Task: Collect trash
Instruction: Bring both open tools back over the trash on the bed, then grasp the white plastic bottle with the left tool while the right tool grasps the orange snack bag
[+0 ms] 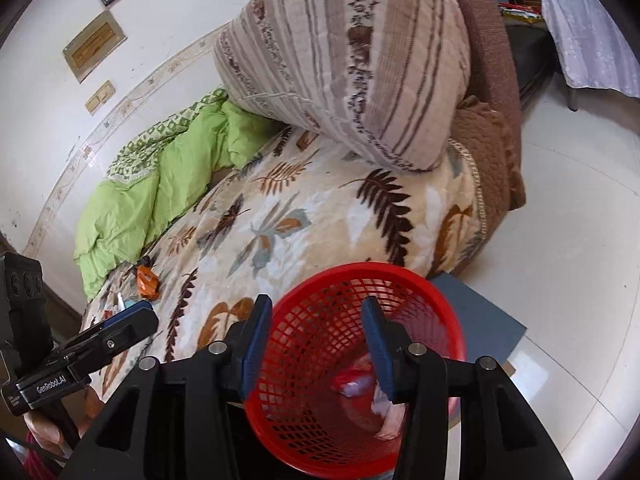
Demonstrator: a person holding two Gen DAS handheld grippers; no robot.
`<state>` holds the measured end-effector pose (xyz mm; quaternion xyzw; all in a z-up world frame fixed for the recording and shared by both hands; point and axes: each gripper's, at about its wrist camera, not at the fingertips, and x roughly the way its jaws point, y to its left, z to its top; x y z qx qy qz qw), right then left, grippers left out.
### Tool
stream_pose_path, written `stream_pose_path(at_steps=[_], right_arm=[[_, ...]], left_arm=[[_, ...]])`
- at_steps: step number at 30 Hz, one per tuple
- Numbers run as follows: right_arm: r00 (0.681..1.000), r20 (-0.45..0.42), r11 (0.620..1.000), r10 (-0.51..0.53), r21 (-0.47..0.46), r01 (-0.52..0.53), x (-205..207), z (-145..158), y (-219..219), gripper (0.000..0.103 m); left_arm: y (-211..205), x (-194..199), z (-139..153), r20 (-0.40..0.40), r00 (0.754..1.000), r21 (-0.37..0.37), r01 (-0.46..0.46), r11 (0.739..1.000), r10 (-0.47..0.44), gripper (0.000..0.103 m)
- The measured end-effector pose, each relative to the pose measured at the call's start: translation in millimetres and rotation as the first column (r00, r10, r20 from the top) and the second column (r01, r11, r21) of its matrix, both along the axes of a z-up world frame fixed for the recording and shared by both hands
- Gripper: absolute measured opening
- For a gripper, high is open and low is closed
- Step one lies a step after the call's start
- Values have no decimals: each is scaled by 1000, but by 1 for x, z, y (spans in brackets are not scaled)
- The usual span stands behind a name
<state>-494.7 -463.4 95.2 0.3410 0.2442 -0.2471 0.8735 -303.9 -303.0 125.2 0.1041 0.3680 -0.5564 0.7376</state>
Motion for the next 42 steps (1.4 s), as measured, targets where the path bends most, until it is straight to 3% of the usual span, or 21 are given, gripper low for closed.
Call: stream_pose_path(at_steps=[5,9,12,18,21,24,31,33,36,39,41,42], right_arm=[[995,19,994,103,27,-103,38,-4,20,52],[973,6,973,230,17,-230,84,-1,48,52],[946,-7,946,324,12,-324,122,2,72,52],[889,-28,889,456,-28,-457,196,10,119,53],[868,-42,867,495,-41,-497,229,11,137,56],[855,-56,853,516,-50,-519,261,7,151,58],[856,-60,858,514,17,-514,334,-7,162,60],[866,-53,867,498,38,-496,350,-9,162,60],[879,-36,879,476,43,-475,364,-11,161,61],[887,-49,888,459,39,-458,374,-15,157,61],[896,-59,898,440,54,-437,382,-19,150,61],[902,-58,904,427,65,-423,386,-21,146,61]], left_arm=[[40,28,10,34,993,-10,-116,993,116,74],[81,54,11,54,972,-4,-230,973,230,74],[114,77,8,32,949,-4,-314,949,314,74],[182,125,-2,50,874,-4,-484,875,483,74],[215,152,-8,29,823,-12,-567,824,567,74],[253,181,-17,11,746,-4,-666,746,666,74],[328,261,-52,-15,483,79,-872,483,875,74],[337,283,-63,-41,437,111,-892,438,899,74],[342,315,-78,-74,410,142,-898,417,909,70],[333,336,-91,-39,414,191,-890,414,909,62],[329,342,-101,-60,414,230,-879,417,908,49],[325,343,-105,-69,418,256,-870,421,906,48]])
